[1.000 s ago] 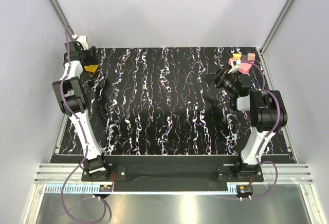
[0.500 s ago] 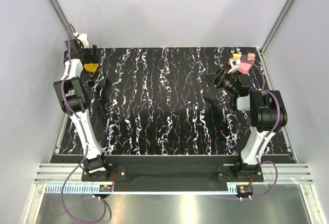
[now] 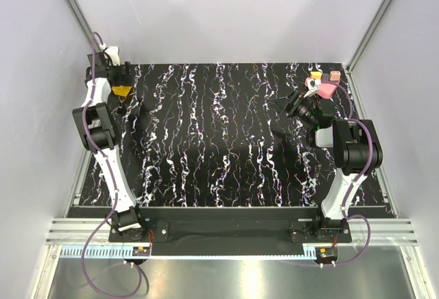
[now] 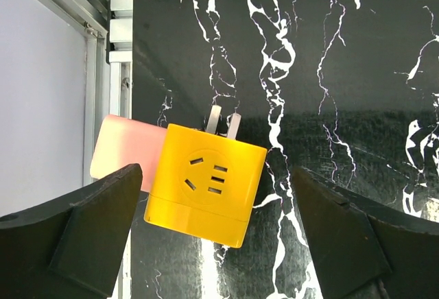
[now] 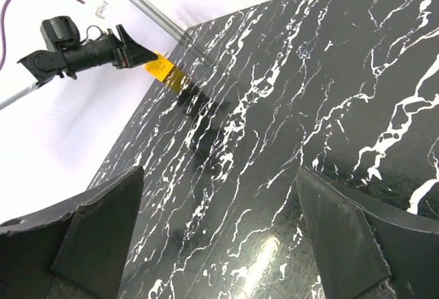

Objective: Pull the plug off the socket

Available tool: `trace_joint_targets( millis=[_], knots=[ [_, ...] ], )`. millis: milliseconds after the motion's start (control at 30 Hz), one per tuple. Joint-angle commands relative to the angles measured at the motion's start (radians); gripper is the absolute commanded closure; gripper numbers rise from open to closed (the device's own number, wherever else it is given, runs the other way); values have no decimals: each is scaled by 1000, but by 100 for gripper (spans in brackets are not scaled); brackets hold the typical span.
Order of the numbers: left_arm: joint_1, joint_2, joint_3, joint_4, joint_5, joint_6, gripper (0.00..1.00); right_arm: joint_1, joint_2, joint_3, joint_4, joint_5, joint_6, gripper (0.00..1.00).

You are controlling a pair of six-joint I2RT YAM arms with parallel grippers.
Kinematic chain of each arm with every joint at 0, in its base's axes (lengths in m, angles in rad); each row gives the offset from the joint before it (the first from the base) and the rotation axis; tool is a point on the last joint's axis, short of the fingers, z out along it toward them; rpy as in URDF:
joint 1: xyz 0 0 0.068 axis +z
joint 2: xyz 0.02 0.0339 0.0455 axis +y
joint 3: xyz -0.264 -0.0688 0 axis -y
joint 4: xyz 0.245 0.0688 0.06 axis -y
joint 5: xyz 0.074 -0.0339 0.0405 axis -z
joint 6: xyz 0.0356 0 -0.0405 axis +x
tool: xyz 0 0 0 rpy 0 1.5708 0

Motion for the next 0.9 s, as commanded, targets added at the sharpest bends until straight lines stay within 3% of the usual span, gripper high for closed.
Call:
trace_joint_targets(
  millis=[0, 400, 633, 867],
  knots=[
    [0, 19, 65, -26, -16, 24, 3, 5, 18, 32, 74, -21, 12, 0],
    [0, 21, 67, -62, -39, 44, 2, 7, 22, 33, 88, -29, 25, 0],
    [-4, 21, 65, -64, -39, 52, 14, 5, 30, 36, 102, -35, 37, 0],
    [-23, 18, 53, -64, -92, 66, 33, 5, 36, 47, 77, -27, 35, 0]
  ],
)
